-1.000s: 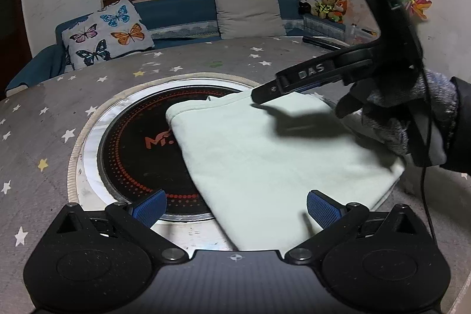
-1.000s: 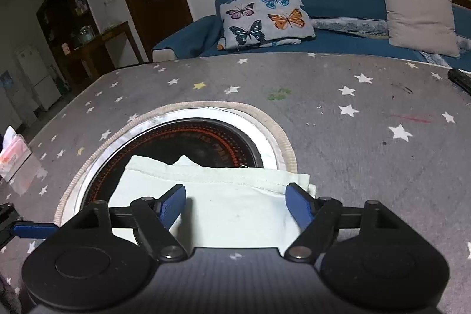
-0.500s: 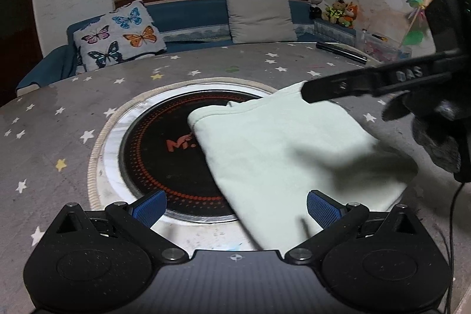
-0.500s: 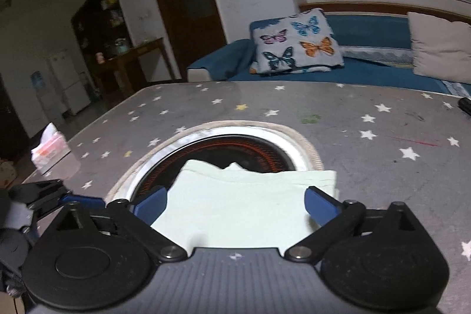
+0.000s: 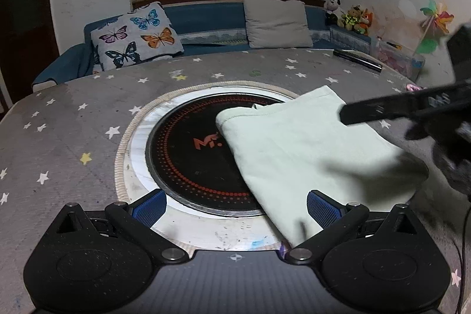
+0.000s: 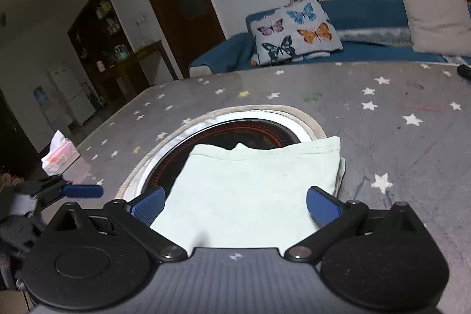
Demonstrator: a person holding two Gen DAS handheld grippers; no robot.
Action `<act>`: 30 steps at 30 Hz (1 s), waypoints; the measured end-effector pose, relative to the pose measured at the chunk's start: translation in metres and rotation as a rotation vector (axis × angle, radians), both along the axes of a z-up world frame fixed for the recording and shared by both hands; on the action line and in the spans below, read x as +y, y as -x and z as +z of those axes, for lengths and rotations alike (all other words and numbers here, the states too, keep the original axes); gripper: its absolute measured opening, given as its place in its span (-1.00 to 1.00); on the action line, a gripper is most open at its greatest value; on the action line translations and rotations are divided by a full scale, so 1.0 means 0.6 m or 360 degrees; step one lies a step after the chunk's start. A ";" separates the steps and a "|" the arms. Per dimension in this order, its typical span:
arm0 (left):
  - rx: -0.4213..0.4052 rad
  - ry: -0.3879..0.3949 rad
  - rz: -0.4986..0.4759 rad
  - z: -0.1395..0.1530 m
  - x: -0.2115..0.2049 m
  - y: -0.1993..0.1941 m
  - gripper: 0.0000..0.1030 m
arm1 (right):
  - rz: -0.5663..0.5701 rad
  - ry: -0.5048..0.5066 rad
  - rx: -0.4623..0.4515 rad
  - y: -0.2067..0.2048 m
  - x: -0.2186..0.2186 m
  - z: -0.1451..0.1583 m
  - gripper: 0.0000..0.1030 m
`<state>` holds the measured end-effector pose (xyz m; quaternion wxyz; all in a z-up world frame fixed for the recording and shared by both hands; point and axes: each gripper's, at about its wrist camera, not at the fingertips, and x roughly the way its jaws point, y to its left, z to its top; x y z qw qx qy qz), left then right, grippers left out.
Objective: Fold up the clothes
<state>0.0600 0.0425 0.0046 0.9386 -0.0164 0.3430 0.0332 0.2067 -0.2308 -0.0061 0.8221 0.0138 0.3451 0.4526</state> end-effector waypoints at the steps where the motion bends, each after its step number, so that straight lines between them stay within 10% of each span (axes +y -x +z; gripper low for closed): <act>1: -0.0002 0.0000 0.0005 0.001 0.001 0.001 1.00 | 0.0002 -0.0001 -0.0003 0.008 -0.004 0.002 1.00; 10: -0.0014 0.0000 0.0016 0.004 -0.001 0.014 1.00 | -0.0017 0.0051 0.0132 0.032 -0.021 -0.039 1.00; 30: 0.0061 -0.0038 0.0001 -0.011 -0.009 0.042 1.00 | -0.0016 0.0256 -0.0143 0.115 -0.036 -0.026 1.00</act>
